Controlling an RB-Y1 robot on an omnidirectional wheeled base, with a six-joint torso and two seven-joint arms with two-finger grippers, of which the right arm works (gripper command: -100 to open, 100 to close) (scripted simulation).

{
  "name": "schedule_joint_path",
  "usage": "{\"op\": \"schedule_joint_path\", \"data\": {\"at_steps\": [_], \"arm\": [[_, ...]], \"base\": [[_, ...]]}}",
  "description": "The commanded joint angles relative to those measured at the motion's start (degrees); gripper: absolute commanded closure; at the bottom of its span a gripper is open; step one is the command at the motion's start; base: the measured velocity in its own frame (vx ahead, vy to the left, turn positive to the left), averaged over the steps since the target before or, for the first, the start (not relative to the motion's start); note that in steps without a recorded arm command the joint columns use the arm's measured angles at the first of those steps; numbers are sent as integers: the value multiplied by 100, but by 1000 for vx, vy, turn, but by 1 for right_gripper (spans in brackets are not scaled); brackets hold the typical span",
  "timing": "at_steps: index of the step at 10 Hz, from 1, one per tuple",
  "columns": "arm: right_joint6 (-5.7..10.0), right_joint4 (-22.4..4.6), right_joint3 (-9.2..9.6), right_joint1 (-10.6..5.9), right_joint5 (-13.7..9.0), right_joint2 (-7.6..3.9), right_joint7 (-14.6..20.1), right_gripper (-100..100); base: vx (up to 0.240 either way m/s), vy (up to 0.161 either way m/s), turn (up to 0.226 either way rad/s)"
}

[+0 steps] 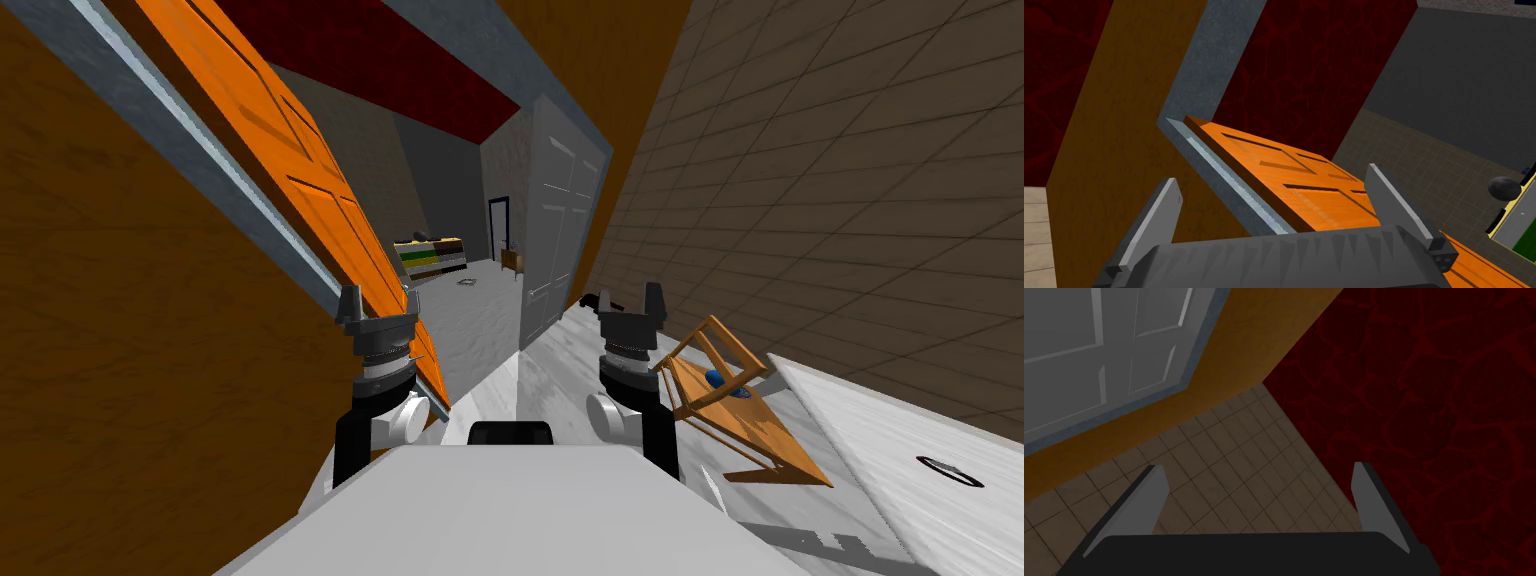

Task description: Push the door open

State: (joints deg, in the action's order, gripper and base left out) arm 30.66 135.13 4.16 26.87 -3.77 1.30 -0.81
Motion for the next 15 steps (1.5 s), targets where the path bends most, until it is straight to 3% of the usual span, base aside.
{"op": "schedule_joint_path", "data": {"at_steps": [1,2,5,9,10,15], "arm": [[45,-248,10,-90,54,-49,48,-100],[45,-248,10,-90,54,-49,48,-100],[110,-604,24,-220,132,-112,118,-100],[236,-1237,51,-471,283,-214,252,-100],[236,-1294,51,-471,283,-214,252,-100],[394,-2161,85,-787,474,-319,421,-100]], "base": [[137,-7,34],[47,-37,39],[29,-41,31],[71,-52,46],[67,-44,27],[67,-48,44]]}}
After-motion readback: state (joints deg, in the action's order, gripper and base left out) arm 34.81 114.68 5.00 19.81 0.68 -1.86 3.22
